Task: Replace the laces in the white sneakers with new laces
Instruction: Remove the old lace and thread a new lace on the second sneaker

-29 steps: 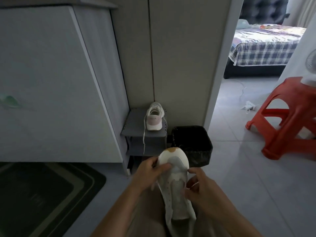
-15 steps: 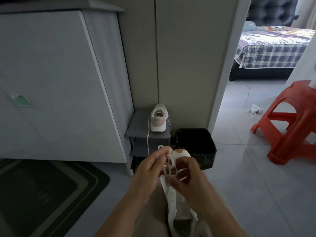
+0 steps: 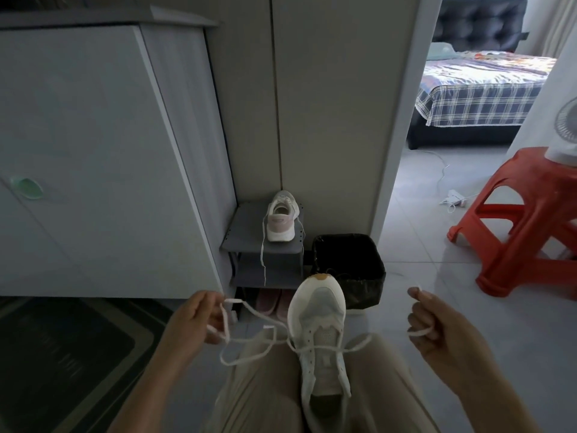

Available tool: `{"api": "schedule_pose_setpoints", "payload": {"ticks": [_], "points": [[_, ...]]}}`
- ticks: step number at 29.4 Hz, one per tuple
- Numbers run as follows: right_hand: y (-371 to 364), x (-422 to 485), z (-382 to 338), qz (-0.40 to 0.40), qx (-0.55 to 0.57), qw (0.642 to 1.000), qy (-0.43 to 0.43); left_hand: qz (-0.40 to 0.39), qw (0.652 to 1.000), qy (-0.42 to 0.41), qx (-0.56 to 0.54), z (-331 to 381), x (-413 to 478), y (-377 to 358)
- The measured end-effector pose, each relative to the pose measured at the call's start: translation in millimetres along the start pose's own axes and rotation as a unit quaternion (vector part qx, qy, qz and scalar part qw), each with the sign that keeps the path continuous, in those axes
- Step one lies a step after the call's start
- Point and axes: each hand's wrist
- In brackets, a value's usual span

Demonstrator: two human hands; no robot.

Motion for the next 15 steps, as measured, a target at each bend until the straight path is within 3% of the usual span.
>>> {"api": "schedule_pose_setpoints", "payload": {"ticks": [2,3,5,6,9,12,15], "points": [[0,-4,0,-0.032,-0.05,0.998,0.034,0.03,0.984,-0.093,0.148,1,-6,-4],[-3,-6,1,-0.047,-0.088,0.994,0.054,0.048,0.977,-0.133,0.161,6,-11,-9],[-13,-13,6,-0.08,-0.157,0.98,0.09,0.028,0.975,-0.185,0.119,23,-25,-26],[-21,-17,7,-0.099,-0.177,0.974,0.101,-0.021,0.978,-0.196,0.072,34,-34,-37],[-39,-26,10,-0.146,-0.242,0.952,0.118,-0.193,0.965,-0.139,-0.113,62,-57,-70],[-44,-29,8,-0.159,-0.287,0.937,0.12,-0.203,0.953,-0.078,-0.21,77,-61,-80],[-36,-26,8,-0.143,-0.329,0.925,0.121,-0.227,0.949,-0.071,-0.207,74,-55,-78]]}}
Point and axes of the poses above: each hand's wrist, its own x-axis towards the middle knuckle, its own y-axis out of the back of the hand, z = x × y, and after that the axes turned 14 degrees about z, right-handed
